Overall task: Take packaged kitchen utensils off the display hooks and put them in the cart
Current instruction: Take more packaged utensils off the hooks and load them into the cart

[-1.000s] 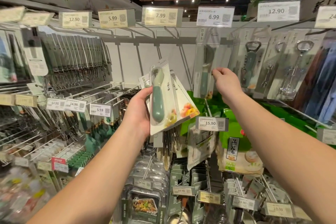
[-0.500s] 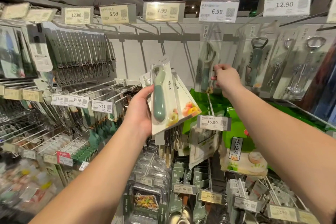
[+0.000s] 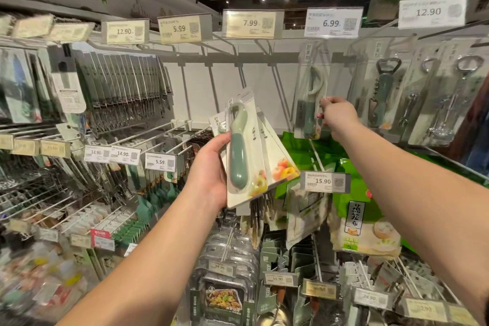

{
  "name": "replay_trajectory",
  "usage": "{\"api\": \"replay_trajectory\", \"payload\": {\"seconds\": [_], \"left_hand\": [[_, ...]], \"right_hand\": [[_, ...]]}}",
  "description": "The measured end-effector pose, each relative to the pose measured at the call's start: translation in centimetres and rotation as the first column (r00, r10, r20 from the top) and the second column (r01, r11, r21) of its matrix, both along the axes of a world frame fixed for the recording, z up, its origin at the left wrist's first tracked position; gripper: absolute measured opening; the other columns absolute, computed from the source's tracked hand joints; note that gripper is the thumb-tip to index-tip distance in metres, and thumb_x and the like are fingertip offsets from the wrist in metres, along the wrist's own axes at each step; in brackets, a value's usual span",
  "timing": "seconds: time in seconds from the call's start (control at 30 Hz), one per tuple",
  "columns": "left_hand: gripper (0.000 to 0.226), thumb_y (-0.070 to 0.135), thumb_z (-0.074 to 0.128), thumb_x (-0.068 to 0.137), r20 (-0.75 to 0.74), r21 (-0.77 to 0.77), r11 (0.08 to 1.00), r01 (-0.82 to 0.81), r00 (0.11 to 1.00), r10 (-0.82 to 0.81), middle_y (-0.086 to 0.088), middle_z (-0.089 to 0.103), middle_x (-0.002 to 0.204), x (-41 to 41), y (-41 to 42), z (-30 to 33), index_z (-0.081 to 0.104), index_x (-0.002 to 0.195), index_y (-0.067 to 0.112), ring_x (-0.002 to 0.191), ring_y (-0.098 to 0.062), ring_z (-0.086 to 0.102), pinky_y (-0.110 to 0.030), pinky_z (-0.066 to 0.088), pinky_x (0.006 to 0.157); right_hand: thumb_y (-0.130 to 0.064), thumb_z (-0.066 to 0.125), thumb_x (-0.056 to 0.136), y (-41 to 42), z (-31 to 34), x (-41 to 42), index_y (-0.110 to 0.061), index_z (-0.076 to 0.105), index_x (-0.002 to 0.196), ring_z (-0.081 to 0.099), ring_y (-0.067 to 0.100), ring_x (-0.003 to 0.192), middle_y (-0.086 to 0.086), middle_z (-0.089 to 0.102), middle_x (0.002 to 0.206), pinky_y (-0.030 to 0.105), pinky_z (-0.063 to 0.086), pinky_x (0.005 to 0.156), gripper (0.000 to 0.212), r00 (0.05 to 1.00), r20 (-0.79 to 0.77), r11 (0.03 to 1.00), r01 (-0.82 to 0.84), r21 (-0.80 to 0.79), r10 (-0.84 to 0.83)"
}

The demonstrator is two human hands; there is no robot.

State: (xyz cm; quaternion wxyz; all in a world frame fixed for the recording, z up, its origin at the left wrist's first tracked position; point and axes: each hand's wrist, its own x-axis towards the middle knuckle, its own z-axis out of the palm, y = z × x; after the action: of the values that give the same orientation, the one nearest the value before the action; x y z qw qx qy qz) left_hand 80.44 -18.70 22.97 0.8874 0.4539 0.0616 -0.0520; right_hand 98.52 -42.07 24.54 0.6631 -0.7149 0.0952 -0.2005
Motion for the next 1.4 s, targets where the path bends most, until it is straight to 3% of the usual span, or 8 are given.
{"api": "replay_trajectory", "payload": {"seconds": [0.17,0.33,0.5,0.73,0.8,1.1,1.27,1.4], "left_hand": [[0.021,0.029,0.059,0.096,-0.022,0.013,0.999,0.052,0.998,-0.052,-0.01,0.069,0.065,0.6,1.8,0.2,0.065,0.093,0.01,0.046,-0.025,0.065,-0.031,0.052,0.044],[0.02,0.031,0.059,0.096,0.002,0.022,0.997,0.069,0.998,-0.069,-0.009,0.072,0.069,1.6,3.3,0.1,0.066,0.091,0.013,0.054,-0.027,0.069,-0.036,0.056,0.051],[0.019,0.03,0.063,0.094,0.043,0.015,0.998,0.058,0.997,-0.058,-0.01,0.075,0.086,2.5,3.5,0.0,0.072,0.094,0.013,0.079,-0.031,0.072,-0.049,0.057,0.083],[0.043,0.023,0.07,0.088,0.137,-0.047,0.999,-0.026,0.99,0.033,-0.019,0.073,0.113,3.4,2.0,-0.6,0.062,0.128,0.011,0.098,-0.039,0.073,-0.061,0.056,0.087],[0.031,0.018,0.066,0.093,0.157,-0.074,0.997,-0.021,0.987,0.032,-0.018,0.074,0.109,3.3,1.7,-0.7,0.064,0.123,0.011,0.097,-0.039,0.073,-0.061,0.056,0.086],[0.018,0.021,0.06,0.1,0.224,-0.043,0.999,0.029,0.974,-0.019,-0.011,0.078,0.1,2.5,1.1,-0.8,0.065,0.115,0.015,0.087,-0.029,0.076,-0.041,0.062,0.062],[0.026,0.034,0.057,0.101,0.22,-0.039,0.999,0.027,0.975,-0.017,-0.011,0.077,0.103,2.5,0.5,-0.8,0.063,0.12,0.018,0.091,-0.03,0.076,-0.049,0.061,0.077],[0.023,0.031,0.059,0.1,0.199,-0.028,0.999,0.038,0.979,-0.032,-0.012,0.077,0.101,2.7,0.5,-0.9,0.066,0.117,0.017,0.092,-0.032,0.075,-0.054,0.059,0.086]], "right_hand": [[-0.024,0.052,0.104,0.8,0.2,-0.4,-0.022,0.056,0.121,0.058,0.01,0.073,0.0,0.06,0.111,0.021,0.043,0.055,0.017,0.998,-0.049,0.996,0.046,0.074,-0.043],[-0.031,0.056,0.099,3.2,0.5,-3.9,-0.017,0.039,0.142,0.054,0.025,0.109,0.007,0.041,0.14,0.04,0.05,0.096,0.048,0.979,-0.024,0.98,0.201,0.015,-0.2],[-0.049,0.048,0.101,8.7,2.5,-11.3,-0.023,0.053,0.117,0.059,0.009,0.09,-0.007,0.061,0.101,0.03,0.045,0.072,0.031,0.98,0.105,0.972,-0.148,-0.184,0.169],[-0.075,0.064,0.077,12.8,3.8,-17.5,-0.029,0.054,0.114,0.069,0.009,0.08,-0.008,0.07,0.095,0.03,0.056,0.072,0.06,0.926,-0.241,0.683,-0.377,-0.626,0.29],[-0.063,0.074,0.077,12.9,3.6,-18.0,-0.031,0.049,0.107,0.066,0.002,0.07,-0.012,0.068,0.088,0.021,0.049,0.058,0.05,0.914,-0.26,0.665,-0.406,-0.627,0.313],[-0.049,0.074,0.072,12.6,2.5,-17.9,-0.032,0.057,0.113,0.07,0.014,0.088,-0.007,0.069,0.104,0.035,0.057,0.077,0.047,0.956,-0.166,0.728,-0.292,-0.621,0.242],[-0.03,0.072,0.084,12.5,1.8,-17.9,-0.03,0.057,0.101,0.071,0.009,0.075,-0.004,0.07,0.1,0.025,0.052,0.056,0.023,0.955,-0.071,0.84,-0.287,-0.459,0.288],[-0.014,0.067,0.088,11.9,1.6,-17.2,-0.016,0.065,0.104,0.076,0.019,0.078,0.004,0.078,0.088,0.035,0.062,0.075,0.016,0.931,-0.06,0.906,-0.365,-0.214,0.361]]}}
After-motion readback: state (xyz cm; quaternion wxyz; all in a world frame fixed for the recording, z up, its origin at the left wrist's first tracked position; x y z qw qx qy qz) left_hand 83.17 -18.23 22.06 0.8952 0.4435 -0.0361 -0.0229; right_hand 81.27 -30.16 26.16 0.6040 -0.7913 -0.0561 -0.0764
